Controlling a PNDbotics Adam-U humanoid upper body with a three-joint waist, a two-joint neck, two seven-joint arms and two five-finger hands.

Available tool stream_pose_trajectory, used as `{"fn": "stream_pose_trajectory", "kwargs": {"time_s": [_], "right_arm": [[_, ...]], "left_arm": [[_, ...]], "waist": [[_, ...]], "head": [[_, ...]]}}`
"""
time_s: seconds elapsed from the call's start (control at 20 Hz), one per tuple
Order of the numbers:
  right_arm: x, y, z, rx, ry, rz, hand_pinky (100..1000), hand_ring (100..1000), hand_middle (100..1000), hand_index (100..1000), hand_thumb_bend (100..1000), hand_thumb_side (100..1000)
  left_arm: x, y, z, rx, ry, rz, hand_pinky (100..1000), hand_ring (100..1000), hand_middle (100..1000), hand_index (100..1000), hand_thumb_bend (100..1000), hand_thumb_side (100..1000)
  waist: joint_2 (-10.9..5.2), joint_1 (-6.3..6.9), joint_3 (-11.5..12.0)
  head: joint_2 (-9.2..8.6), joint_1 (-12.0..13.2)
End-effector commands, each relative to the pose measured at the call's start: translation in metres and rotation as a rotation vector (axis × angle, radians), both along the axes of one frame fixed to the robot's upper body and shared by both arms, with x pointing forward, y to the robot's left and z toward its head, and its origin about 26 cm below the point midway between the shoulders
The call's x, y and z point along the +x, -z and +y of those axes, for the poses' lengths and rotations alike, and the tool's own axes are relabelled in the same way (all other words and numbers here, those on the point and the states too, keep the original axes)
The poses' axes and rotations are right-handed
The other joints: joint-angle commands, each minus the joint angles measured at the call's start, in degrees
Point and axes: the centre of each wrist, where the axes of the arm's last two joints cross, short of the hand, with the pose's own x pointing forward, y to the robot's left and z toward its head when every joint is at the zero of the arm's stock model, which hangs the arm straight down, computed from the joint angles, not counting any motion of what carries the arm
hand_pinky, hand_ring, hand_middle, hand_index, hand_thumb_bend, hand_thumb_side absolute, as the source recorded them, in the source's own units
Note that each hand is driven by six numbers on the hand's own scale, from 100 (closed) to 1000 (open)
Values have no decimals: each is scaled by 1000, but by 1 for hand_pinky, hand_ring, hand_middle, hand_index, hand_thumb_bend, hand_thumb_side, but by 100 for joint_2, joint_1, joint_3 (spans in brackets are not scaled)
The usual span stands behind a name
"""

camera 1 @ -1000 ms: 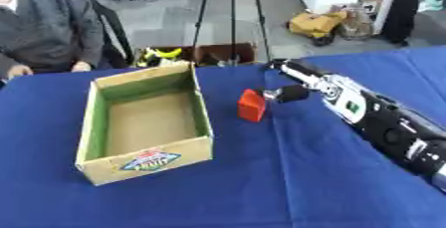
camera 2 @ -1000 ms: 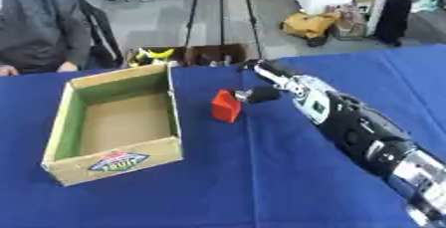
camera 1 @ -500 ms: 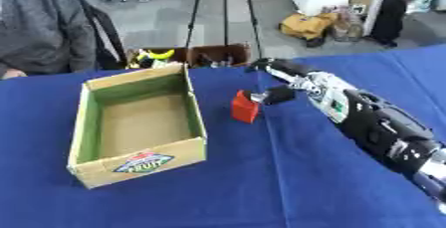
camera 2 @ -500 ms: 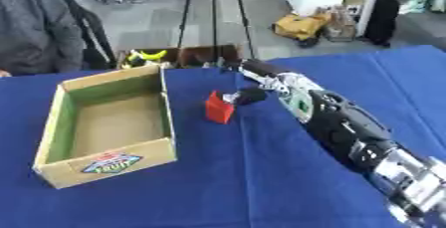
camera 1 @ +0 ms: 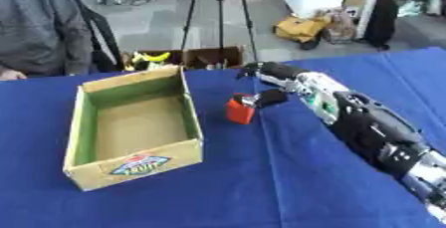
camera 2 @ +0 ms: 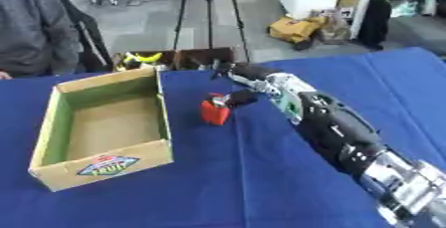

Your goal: Pick up objects on the table and place them in the box.

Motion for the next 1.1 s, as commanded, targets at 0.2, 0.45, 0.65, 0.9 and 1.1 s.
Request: {"fn": "stream_pose_trajectory", "kwargs": {"time_s": [0.2, 0.45, 0.65, 0.9, 1.1], "right_arm": [[6, -10, 1, -88, -16, 12, 847, 1000, 883, 913, 302, 964], [8, -4, 5, -118, -34, 25, 848, 999, 882, 908, 311, 969], [9, 2, 6, -142, -41, 31, 844, 982, 872, 846, 285, 907], [9, 6, 6, -140, -36, 26, 838, 970, 855, 681, 211, 738], [9, 7, 5, -135, -25, 23, 826, 956, 825, 479, 115, 443]], "left_arm": [[1, -7, 2, 0, -12, -26, 522, 807, 640, 599, 100, 990], [1, -6, 2, -2, -15, -25, 522, 807, 640, 599, 100, 990], [1, -6, 2, -4, -15, -23, 522, 807, 640, 598, 100, 991], [0, -5, 2, -5, -14, -22, 522, 807, 640, 598, 100, 992], [0, -5, 2, -6, -15, -21, 522, 807, 640, 598, 100, 992]], "waist": [[-137, -15, -51], [-138, -9, -82], [-133, 4, -95], [-127, 14, -102], [-130, 20, -104]], "head": [[14, 26], [20, 25], [19, 12], [9, -10], [1, -37]]}}
